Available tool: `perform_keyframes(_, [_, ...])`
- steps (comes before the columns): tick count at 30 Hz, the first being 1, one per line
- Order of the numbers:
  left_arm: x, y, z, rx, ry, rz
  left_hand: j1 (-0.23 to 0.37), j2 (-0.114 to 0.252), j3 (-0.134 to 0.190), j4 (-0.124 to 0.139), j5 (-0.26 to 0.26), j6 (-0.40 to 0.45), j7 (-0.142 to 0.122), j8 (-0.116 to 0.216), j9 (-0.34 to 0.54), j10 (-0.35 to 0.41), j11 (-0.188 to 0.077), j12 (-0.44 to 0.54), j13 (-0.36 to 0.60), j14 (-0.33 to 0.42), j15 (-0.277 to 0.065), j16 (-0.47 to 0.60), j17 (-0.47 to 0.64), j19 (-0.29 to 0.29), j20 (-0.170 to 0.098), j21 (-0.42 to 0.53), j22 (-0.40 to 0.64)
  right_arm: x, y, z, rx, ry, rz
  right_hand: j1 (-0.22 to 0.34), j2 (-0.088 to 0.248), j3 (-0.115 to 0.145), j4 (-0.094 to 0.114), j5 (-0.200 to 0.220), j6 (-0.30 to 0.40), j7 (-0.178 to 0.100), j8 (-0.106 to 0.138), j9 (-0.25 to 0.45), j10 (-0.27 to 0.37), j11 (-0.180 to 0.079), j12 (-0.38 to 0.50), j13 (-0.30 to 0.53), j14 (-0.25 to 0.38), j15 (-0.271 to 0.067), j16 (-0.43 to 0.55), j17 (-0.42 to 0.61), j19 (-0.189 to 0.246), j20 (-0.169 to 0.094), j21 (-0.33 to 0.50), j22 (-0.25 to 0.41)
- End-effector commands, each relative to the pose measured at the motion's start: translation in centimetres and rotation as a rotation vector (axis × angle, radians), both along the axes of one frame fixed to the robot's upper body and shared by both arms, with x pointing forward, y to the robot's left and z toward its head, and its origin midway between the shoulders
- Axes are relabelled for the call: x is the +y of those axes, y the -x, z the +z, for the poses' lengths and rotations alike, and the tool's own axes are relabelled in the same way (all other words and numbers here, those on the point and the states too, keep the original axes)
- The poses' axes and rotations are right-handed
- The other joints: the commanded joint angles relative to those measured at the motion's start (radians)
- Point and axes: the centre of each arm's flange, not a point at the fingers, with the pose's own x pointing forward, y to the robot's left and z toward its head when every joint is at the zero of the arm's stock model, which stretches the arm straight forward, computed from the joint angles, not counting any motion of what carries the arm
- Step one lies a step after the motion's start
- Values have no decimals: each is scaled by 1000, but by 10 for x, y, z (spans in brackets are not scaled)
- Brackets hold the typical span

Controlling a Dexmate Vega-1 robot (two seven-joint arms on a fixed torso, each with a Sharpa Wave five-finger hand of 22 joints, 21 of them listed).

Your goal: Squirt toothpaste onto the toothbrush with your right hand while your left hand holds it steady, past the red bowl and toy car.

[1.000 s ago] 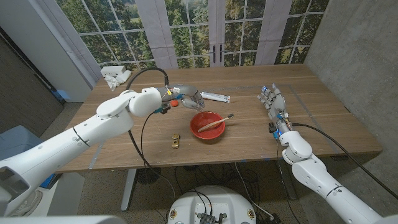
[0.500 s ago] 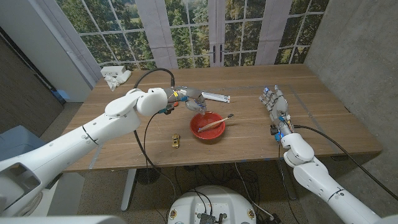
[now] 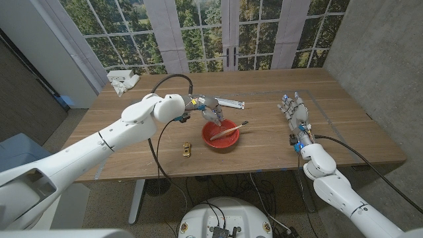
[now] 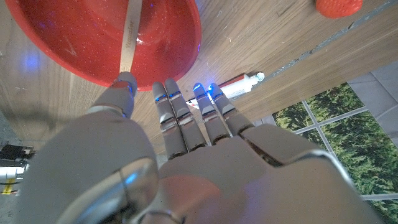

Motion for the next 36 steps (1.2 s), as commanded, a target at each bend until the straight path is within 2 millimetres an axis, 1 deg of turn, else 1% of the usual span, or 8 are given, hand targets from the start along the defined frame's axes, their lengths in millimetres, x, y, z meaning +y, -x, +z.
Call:
perform_keyframes(1, [-14, -11, -3, 55, -59, -21, 13, 3, -10, 1, 0, -8, 0, -5, 4, -22, 7, -11, 1, -20, -108, -9, -2, -7, 1, -10, 0, -6, 1, -6, -4, -20, -2, 1, 24, -4, -3, 1, 6, 1, 7, 4, 10, 1, 4, 1, 7, 8, 5, 2, 5, 5, 4, 2])
perform_keyframes(5, [-15, -17, -4, 83, -59, -21, 12, 8, -14, 4, 0, -17, 7, -8, 4, -31, 7, -16, 0, -24, -104, -11, -4, -10, 4, -14, 0, -7, 1, -7, -10, -19, -6, 1, 24, -4, -3, 1, 6, 1, 7, 5, 10, 1, 4, 1, 8, 11, 5, 2, 5, 6, 4, 2])
perform_keyframes(7, [-16, -19, -5, 88, -63, -17, 9, 12, -18, 7, 0, -20, 11, -9, 4, -37, 17, -18, 0, -28, -99, -12, -5, -12, 5, -16, 0, -8, 1, -7, -10, -24, -6, 1, 24, -5, -3, 1, 6, 1, 6, 5, 11, 1, 4, 1, 8, 10, 5, 1, 5, 7, 4, 2])
perform_keyframes(10, [-18, -21, -6, 96, -68, -13, 6, 13, -22, 8, 0, -21, 15, -9, 4, -40, 17, -20, 0, -34, -94, -14, -6, -20, 9, -21, 0, -9, 1, -7, -11, -23, -7, 0, 24, -5, -3, 1, 6, 1, 6, 5, 11, 1, 4, 2, 9, 10, 5, 1, 6, 6, 4, 2])
perform_keyframes(27, [-26, -30, -12, 139, -105, 5, 9, 29, -26, 10, 3, -26, 13, -9, 4, -43, 17, -21, -2, -37, -90, -15, -8, -30, 15, -30, -1, -13, 1, -8, -19, -24, -8, 0, 22, -6, -3, 0, 7, 1, 6, 5, 12, 0, 4, 2, 13, 11, 7, 0, 10, 9, 5, 2])
perform_keyframes(31, [-28, -28, -12, 127, -117, 8, 9, 30, -27, 9, 3, -28, 13, -10, 4, -42, 16, -21, -3, -36, -90, -14, -9, -30, 15, -31, -1, -14, 0, -9, -14, -31, -10, 0, 21, -7, -3, 0, 8, 1, 6, 5, 13, -1, 3, 2, 16, 15, 7, -1, 13, 10, 5, 2])
perform_keyframes(36, [-26, -17, -6, 73, -94, -7, 6, 26, -34, 8, 1, -28, 20, -9, 5, -36, 19, -19, -4, -35, -90, -15, -11, -31, 16, -35, -1, -14, -1, -9, -14, -31, -4, 0, 20, -7, -4, 0, 8, 2, 6, 5, 14, -2, 4, 2, 19, 15, 8, -2, 15, 11, 6, 2])
